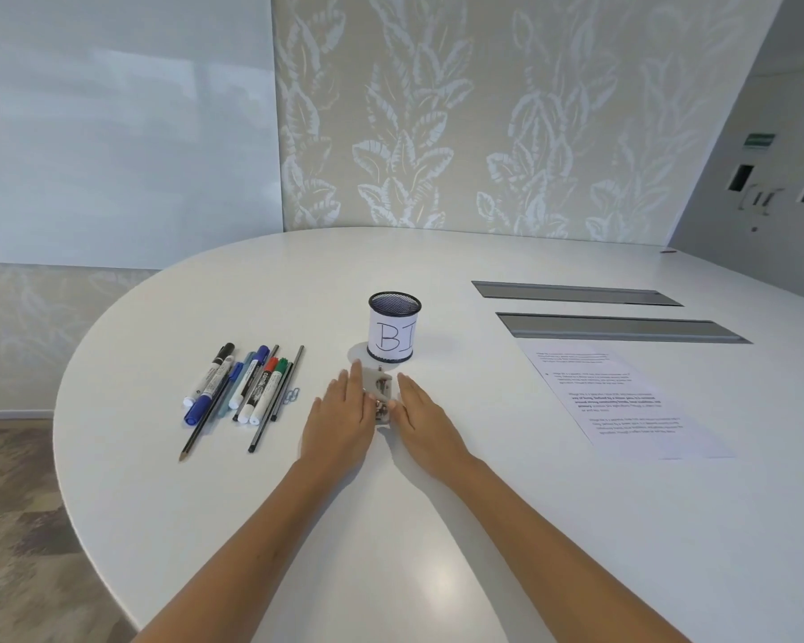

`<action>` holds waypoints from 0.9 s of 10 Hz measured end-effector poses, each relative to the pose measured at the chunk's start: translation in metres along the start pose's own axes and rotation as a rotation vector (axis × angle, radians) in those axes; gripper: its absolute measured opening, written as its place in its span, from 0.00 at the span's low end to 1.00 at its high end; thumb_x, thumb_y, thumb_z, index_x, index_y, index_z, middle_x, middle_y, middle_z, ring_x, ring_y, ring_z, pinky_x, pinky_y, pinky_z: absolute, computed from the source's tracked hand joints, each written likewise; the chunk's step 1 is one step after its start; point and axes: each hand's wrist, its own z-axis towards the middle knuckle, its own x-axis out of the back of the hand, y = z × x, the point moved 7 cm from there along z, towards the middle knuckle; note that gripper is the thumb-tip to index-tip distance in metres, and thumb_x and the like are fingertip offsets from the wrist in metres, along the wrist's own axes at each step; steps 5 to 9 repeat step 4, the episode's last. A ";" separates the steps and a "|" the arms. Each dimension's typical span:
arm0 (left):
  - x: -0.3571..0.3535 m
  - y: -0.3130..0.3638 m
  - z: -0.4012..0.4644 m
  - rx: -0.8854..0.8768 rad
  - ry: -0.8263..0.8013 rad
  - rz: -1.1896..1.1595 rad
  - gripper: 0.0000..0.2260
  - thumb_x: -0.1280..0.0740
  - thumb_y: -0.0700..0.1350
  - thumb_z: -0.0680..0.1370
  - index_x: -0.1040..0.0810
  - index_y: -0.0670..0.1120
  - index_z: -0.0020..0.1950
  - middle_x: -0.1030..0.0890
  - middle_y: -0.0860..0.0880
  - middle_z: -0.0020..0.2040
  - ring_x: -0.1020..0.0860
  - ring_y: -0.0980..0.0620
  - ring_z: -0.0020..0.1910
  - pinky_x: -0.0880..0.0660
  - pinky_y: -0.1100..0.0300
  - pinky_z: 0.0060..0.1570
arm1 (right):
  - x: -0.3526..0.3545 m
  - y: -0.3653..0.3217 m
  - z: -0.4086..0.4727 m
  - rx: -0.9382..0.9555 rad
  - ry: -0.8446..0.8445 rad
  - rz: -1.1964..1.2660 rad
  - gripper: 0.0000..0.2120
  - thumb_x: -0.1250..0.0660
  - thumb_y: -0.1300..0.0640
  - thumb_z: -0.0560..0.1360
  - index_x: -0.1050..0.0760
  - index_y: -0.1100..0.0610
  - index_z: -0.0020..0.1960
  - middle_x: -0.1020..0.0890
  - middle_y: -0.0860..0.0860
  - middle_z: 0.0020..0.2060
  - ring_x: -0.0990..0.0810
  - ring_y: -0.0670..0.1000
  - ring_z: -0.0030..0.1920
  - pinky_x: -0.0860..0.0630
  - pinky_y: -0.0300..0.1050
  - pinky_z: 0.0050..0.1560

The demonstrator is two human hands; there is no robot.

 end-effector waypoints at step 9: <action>-0.002 0.051 -0.072 -0.150 -0.039 0.066 0.25 0.48 0.50 0.82 0.45 0.43 0.77 0.53 0.43 0.80 0.54 0.44 0.79 0.50 0.46 0.75 | 0.047 0.054 -0.113 -0.238 -0.033 -0.385 0.28 0.54 0.44 0.82 0.46 0.59 0.77 0.47 0.55 0.78 0.50 0.54 0.78 0.53 0.54 0.76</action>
